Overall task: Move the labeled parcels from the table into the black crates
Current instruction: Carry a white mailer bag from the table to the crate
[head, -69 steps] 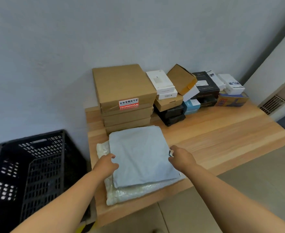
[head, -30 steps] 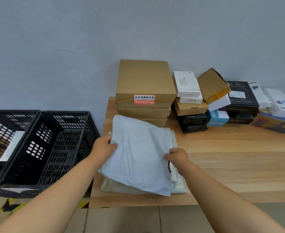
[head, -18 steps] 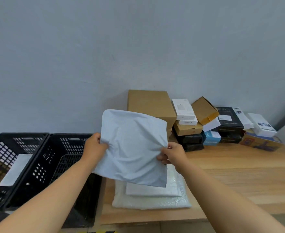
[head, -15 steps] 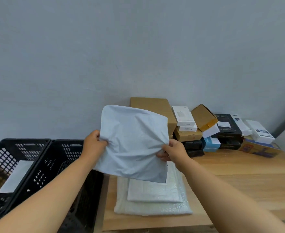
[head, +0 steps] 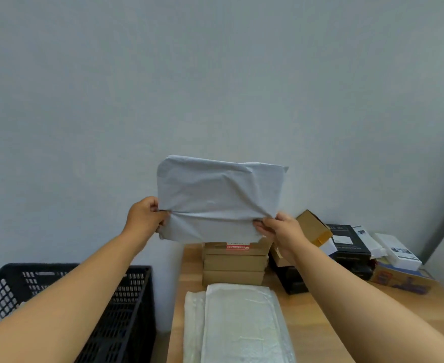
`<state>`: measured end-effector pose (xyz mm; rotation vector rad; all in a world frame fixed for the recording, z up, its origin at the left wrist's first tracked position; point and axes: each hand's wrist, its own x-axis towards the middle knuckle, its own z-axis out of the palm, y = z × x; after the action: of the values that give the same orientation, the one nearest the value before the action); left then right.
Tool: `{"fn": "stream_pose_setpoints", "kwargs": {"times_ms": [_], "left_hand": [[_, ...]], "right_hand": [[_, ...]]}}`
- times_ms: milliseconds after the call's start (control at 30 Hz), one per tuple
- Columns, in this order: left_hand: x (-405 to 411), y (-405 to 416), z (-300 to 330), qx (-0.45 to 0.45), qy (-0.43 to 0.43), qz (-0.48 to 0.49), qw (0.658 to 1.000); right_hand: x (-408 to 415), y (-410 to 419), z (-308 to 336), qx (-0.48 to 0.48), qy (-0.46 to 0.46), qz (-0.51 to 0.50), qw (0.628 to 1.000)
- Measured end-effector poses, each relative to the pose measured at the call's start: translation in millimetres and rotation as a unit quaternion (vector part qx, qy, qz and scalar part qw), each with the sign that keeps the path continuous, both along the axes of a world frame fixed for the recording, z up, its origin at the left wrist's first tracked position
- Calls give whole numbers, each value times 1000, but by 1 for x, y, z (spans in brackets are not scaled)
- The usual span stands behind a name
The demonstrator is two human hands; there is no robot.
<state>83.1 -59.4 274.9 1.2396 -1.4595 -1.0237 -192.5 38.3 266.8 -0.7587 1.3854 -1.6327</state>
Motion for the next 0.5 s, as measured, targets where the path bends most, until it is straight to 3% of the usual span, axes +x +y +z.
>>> {"fn": "stream_pose_setpoints", "kwargs": {"times_ms": [133,267,367,500], "left_hand": [[8,-2,18,15,60,-52,997],[14,3,28,64,178,-72,979],[13,3,30,71,194,-83,975],[6,3,25,43,143,-68,986]], "right_hand": [[2,2,21,-43,-96,16,994],[-1,8,31,-81,-172,26,981],[-5,7,30,-28,-110,29,993],[-4,2,22,6,-4,9,1000]]}}
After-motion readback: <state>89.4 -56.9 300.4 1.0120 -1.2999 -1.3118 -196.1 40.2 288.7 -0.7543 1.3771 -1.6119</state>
